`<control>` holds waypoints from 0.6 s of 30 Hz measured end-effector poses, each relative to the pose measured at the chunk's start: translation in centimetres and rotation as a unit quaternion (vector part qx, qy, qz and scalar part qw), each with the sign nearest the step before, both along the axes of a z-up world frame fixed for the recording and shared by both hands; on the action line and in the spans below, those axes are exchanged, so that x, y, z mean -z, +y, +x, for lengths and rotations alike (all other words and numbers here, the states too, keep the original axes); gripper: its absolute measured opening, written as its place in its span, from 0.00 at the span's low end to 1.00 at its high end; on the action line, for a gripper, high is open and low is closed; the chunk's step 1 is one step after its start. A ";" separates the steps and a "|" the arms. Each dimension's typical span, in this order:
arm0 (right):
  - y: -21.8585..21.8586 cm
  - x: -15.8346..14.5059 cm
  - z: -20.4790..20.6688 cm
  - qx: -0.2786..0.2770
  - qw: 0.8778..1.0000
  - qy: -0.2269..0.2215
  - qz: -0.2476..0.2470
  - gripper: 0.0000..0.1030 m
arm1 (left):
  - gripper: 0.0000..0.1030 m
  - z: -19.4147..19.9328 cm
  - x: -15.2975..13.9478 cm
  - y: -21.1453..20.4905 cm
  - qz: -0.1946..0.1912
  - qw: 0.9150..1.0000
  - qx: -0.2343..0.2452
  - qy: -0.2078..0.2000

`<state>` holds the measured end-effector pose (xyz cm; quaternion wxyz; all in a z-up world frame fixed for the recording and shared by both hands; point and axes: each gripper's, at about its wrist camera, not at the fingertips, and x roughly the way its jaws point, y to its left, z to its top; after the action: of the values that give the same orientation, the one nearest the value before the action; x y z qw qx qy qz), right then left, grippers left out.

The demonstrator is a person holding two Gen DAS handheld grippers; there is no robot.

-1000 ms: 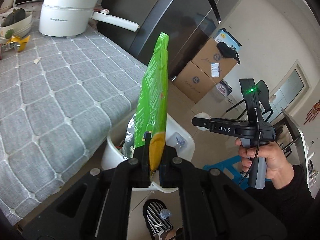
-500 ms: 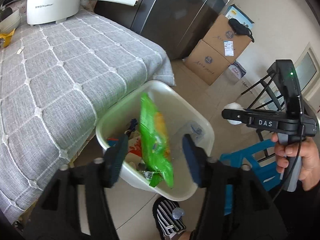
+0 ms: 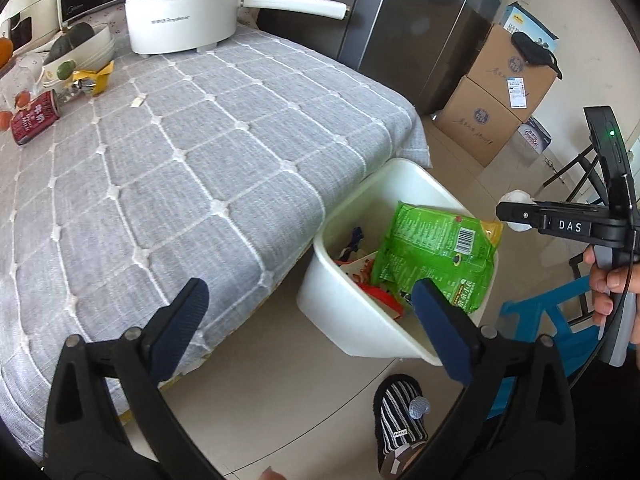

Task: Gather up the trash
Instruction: 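Open the left gripper to drop the green bag while the right releases the tissue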

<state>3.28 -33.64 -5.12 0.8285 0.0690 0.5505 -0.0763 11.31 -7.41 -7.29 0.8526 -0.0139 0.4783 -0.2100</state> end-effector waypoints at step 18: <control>5.1 0.9 3.8 -0.015 0.999 0.013 -0.036 0.68 | 0.99 -1.4 -1.0 7.0 0.015 0.998 -0.058 -0.019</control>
<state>7.03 -28.53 -6.05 0.8245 0.0301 0.5588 -0.0842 9.86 -0.43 -6.33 0.8722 -0.0246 0.4638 -0.1531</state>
